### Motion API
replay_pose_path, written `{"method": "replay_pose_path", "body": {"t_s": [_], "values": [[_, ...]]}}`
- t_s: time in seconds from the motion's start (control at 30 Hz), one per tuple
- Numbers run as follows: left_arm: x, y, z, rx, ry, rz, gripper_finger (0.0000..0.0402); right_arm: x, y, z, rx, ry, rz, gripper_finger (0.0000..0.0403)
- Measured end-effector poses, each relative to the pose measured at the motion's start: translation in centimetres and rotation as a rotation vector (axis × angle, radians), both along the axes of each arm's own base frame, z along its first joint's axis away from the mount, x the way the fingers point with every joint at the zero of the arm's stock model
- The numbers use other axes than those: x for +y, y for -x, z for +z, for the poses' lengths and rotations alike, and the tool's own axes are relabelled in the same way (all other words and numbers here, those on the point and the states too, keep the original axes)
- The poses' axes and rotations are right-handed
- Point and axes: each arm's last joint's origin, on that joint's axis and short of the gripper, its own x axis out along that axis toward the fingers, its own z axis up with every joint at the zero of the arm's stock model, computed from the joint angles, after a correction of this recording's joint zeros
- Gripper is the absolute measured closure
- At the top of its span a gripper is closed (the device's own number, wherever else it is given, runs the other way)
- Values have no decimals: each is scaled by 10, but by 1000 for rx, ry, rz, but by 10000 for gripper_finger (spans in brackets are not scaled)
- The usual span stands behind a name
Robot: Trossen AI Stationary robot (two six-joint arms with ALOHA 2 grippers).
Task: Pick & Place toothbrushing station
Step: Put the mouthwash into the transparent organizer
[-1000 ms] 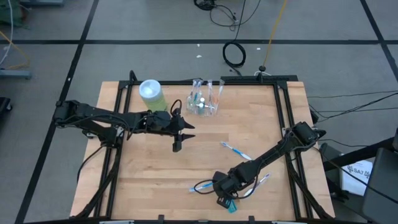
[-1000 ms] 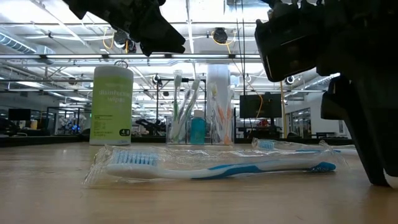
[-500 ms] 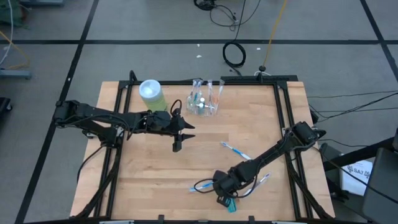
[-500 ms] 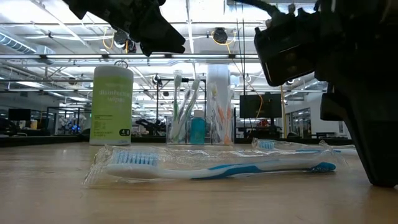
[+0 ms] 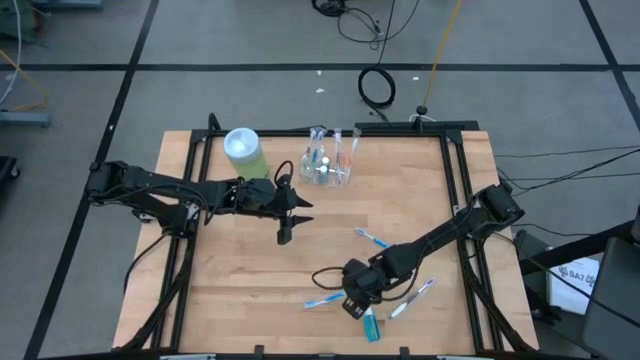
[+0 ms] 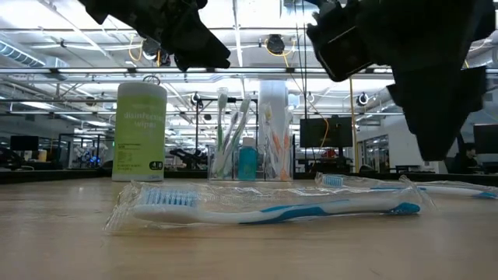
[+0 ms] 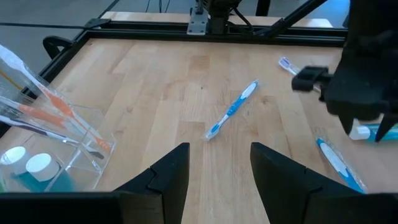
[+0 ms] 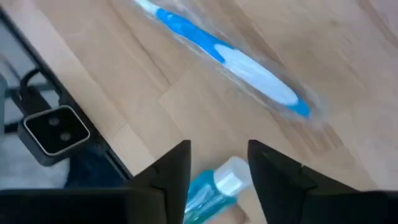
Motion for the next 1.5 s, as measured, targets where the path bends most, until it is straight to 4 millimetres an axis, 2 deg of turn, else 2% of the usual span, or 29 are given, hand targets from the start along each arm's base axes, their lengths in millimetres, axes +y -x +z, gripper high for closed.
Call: {"method": "replay_pose_path", "body": {"t_s": [0.23,0.4,0.73,1.17,1.37,1.5], "values": [[0,1,-2,27,-1,0,224,23,10,-3,62,-48,-122,242],[0,1,-2,27,2,1,224,31,21,-7,121,2,-144,241],[0,1,-2,26,18,9,224,34,16,-21,125,14,-190,241],[0,1,-2,28,20,9,224,36,19,-23,153,24,-210,241],[0,1,-2,28,20,8,224,35,19,-24,156,20,-224,263],[0,1,-2,28,20,8,224,34,22,-36,133,-24,-238,283]]}}
